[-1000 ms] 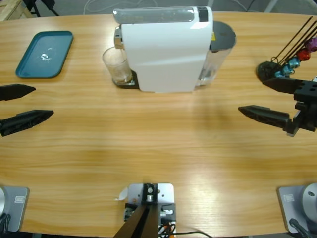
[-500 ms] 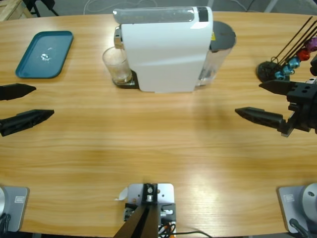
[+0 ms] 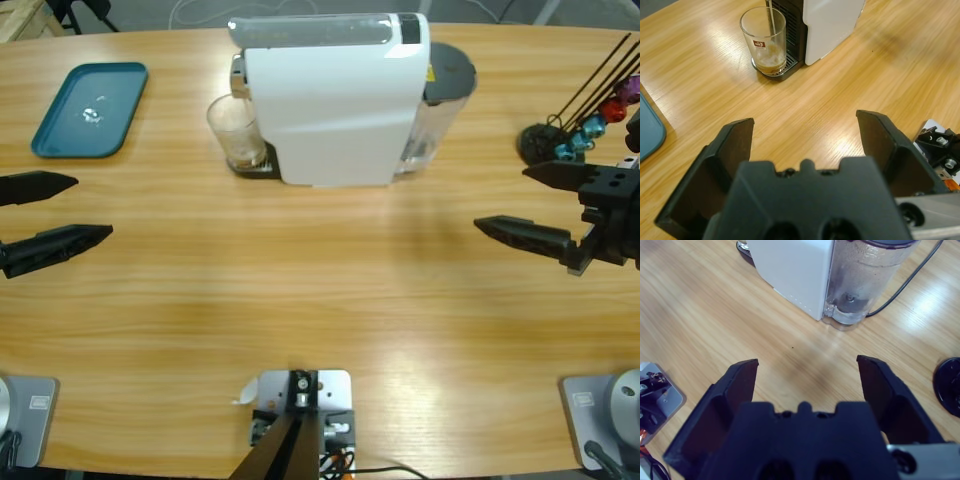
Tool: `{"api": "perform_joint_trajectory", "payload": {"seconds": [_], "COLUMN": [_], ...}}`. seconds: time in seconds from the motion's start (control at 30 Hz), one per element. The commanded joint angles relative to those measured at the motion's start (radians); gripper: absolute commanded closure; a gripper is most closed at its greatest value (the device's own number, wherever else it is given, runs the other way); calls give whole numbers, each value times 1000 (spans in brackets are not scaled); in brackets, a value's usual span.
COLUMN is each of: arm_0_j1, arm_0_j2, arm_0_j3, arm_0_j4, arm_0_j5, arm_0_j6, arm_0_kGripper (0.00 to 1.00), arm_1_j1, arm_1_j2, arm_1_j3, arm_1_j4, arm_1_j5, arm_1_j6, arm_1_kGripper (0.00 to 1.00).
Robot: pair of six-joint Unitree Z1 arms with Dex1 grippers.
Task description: Pour coffee
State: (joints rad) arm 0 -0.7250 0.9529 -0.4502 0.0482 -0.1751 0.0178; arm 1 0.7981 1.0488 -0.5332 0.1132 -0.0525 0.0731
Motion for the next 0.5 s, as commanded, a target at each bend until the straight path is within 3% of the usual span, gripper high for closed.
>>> {"api": "perform_joint_trajectory", "payload": {"seconds": [0.03,0.5], "arm_0_j1": [-8,-8], "arm_0_j2": [35,43], "arm_0_j3": [35,35], "arm_0_j4": [-11,-13], "arm_0_j5": [-15,-21], "arm_0_j6": [-15,-13], "arm_0_kGripper": [110,110], "arm_1_j1": [10,10], "arm_1_j2": [20,19], "arm_1_j3": [35,38], "arm_1_j4": [-14,-14], "arm_1_j5": [-3,3], "arm_1_j6": [-4,-4], "arm_1_kGripper": [142,143]}}
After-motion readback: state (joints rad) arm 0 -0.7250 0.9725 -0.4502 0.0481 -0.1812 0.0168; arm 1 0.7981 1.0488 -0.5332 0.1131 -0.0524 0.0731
